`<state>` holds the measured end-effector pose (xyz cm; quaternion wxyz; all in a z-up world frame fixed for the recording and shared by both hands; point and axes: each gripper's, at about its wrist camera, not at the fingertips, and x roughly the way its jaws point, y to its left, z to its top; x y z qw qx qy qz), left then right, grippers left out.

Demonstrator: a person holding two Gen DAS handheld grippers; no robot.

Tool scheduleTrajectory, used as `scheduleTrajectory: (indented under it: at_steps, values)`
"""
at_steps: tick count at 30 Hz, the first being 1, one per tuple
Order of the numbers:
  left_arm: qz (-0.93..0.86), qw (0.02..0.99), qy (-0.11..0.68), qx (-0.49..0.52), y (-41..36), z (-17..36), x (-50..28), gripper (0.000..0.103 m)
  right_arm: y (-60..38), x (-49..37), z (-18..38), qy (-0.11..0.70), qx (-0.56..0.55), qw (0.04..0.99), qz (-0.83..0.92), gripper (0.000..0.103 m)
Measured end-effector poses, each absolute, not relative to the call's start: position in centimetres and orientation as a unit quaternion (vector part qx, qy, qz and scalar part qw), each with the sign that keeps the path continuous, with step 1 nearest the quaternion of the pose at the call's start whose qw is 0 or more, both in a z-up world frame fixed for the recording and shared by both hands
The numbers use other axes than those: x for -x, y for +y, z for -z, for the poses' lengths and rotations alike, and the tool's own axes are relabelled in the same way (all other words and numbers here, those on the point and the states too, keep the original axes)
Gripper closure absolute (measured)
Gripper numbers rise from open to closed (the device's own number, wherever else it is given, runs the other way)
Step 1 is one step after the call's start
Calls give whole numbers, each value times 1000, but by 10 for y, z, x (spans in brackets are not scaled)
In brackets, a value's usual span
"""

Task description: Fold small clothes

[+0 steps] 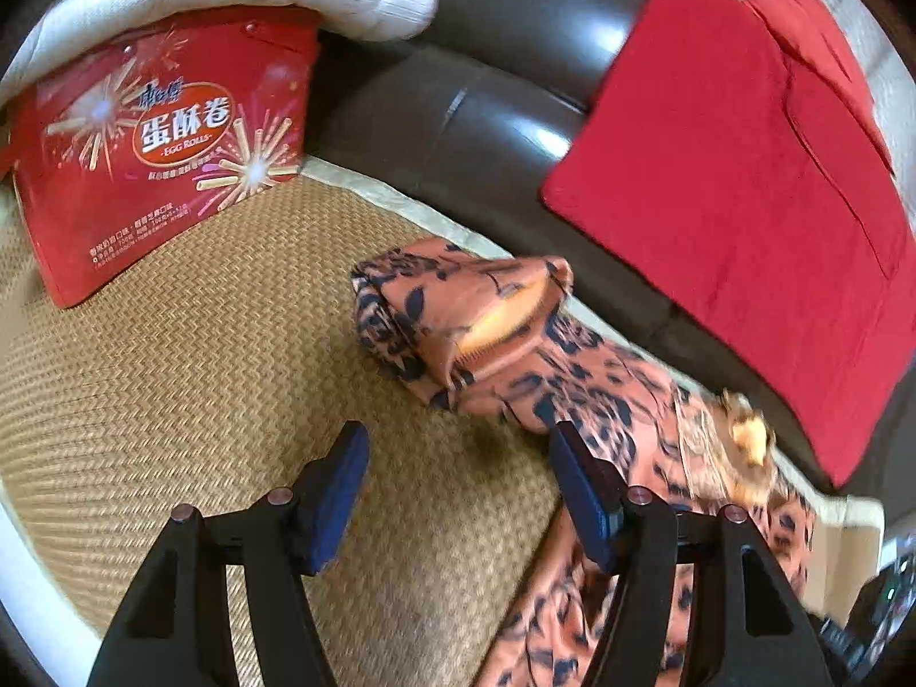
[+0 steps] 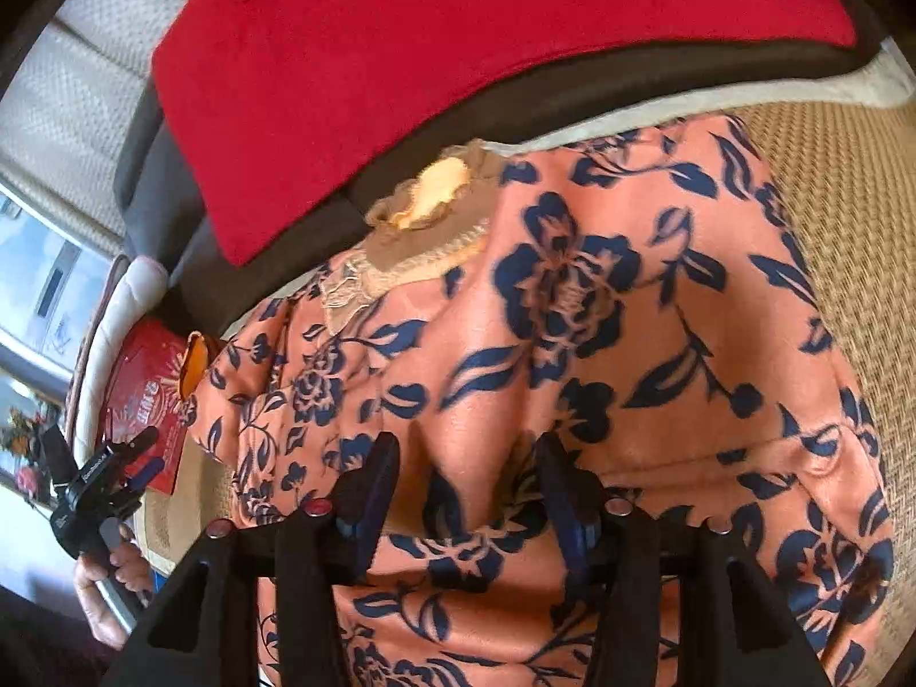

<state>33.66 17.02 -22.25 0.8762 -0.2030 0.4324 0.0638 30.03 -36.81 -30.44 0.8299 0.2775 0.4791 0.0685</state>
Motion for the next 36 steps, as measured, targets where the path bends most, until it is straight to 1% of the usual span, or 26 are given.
scheduleTrajectory:
  at_steps: [2,5,8,11,15,19,21,26,27,28,29,30,33,36]
  values:
    - [-57,866,444,221,172,231,-342,36,-375,-299,310,479,-289,826,-73,48]
    - [-3,846,450,288,172,243,-351,36,-371,-303,306,479,-279,829,-75,48]
    - [-6,840,451,302,170,250,-359,36,-362,-310,304,477,-270,833,-75,45]
    - [-94,866,409,272,179,238,-356,36,-354,-314,307,473,-267,836,-78,41]
    - [-112,888,384,228,179,227,-361,36,-347,-317,309,469,-257,841,-83,41]
    - [-111,894,392,189,163,234,-373,35,-347,-317,310,464,-257,843,-88,38]
    - [-125,898,394,152,155,239,-380,32,-345,-317,310,462,-250,846,-91,36]
    - [-162,896,401,103,152,253,-398,32,-339,-320,311,461,-229,852,-94,34]
    - [-166,894,404,98,152,255,-401,40,-339,-320,311,460,-225,853,-96,34]
    - [-166,893,407,100,154,256,-402,51,-340,-320,311,459,-223,854,-97,34]
    - [-162,891,411,108,158,257,-404,81,-340,-320,312,458,-223,855,-99,34]
    - [-154,889,414,120,164,259,-407,98,-341,-320,312,457,-224,855,-100,34]
    - [-146,897,400,119,163,252,-404,98,-343,-323,311,454,-232,854,-101,34]
    - [-101,918,365,115,149,222,-391,98,-345,-322,307,447,-236,857,-97,36]
